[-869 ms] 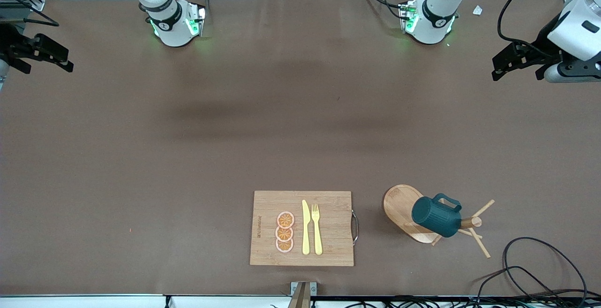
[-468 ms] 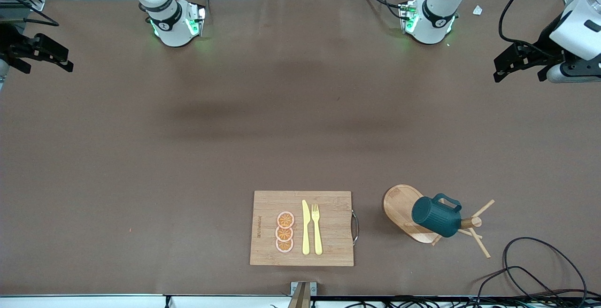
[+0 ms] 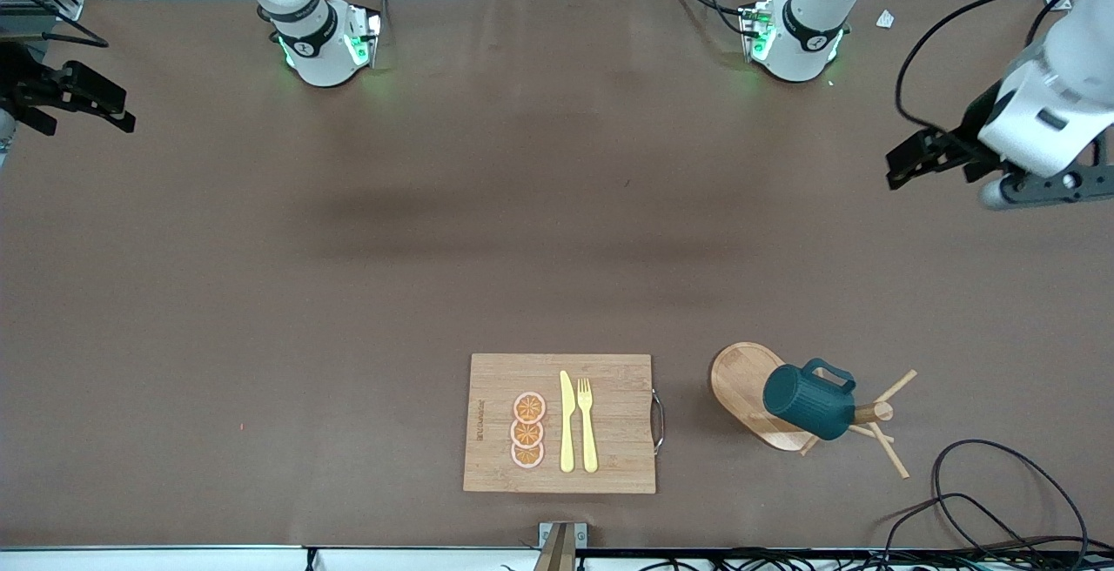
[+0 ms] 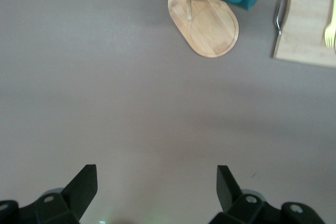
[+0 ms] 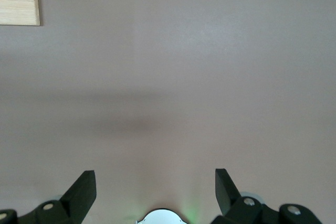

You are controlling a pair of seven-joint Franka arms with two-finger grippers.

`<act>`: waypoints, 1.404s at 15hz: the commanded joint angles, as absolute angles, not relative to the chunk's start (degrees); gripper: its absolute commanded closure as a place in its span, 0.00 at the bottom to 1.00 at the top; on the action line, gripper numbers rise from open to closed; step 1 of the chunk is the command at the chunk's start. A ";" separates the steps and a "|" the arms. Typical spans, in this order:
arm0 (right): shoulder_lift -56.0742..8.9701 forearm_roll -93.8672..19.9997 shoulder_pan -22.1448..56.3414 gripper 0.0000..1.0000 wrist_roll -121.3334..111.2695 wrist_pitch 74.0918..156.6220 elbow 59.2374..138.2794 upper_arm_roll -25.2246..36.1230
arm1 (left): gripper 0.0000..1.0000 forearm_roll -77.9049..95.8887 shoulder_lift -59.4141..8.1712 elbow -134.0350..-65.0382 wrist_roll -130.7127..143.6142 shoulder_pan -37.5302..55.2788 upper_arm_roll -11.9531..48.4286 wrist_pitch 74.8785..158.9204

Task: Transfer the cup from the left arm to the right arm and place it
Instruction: 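Move the left gripper down toward the teal mug on the stand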

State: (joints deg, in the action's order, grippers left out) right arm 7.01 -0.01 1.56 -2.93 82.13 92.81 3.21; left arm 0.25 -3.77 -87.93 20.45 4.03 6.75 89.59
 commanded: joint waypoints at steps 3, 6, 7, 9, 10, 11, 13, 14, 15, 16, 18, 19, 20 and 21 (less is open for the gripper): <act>8.88 0.35 1.93 0.00 -3.25 82.79 94.48 3.52 | 0.00 -0.26 -7.56 -88.58 35.56 4.31 7.82 98.15; 9.23 0.35 2.02 0.00 -3.25 82.27 94.66 3.43 | 0.00 1.13 -6.86 -94.90 49.87 4.04 8.35 107.45; 9.40 0.35 1.93 0.00 -3.25 82.35 94.83 3.43 | 0.00 1.49 -6.94 -96.66 54.45 4.04 8.44 110.97; 9.49 0.35 1.93 0.00 -3.25 82.35 94.92 3.43 | 0.00 1.58 -7.29 -99.65 62.62 4.04 8.44 117.65; 9.49 0.35 1.93 0.00 -3.25 82.44 94.83 3.43 | 0.00 1.58 -7.38 -101.06 66.58 4.04 8.52 120.82; 9.49 0.35 2.02 0.00 -3.25 82.44 94.83 3.43 | 0.00 1.58 -7.64 -102.12 70.54 4.04 8.61 124.07; 9.49 0.35 2.02 0.00 -3.25 82.79 94.83 3.43 | 0.00 3.50 -9.83 -103.09 79.24 3.78 8.61 130.49; 9.49 0.35 2.11 0.00 -3.25 82.79 94.83 3.43 | 0.00 4.39 -10.97 -103.18 82.50 3.87 8.61 133.39; 9.58 0.35 2.11 0.00 -3.25 82.71 94.83 3.34 | 0.00 4.92 -11.86 -103.18 85.31 3.69 8.61 135.94; 9.58 0.35 2.11 0.00 -3.25 82.79 94.83 3.34 | 0.00 5.44 -12.91 -103.18 87.52 3.52 8.61 138.66; 9.58 0.35 2.02 0.00 -3.25 82.79 94.83 3.43 | 0.00 7.02 -14.32 -103.53 89.55 3.34 8.61 143.68; 9.58 0.35 2.11 0.00 -3.25 82.79 94.83 3.34 | 0.00 8.34 -14.59 -103.80 89.56 3.08 8.61 145.44; 9.58 0.35 2.11 0.00 -3.25 82.79 94.83 3.43 | 0.01 9.13 -15.02 -104.23 89.56 2.99 8.61 147.46; 9.58 0.35 2.11 0.00 -3.25 82.79 94.83 3.34 | 0.01 9.14 -15.38 -104.85 89.56 2.99 8.61 149.74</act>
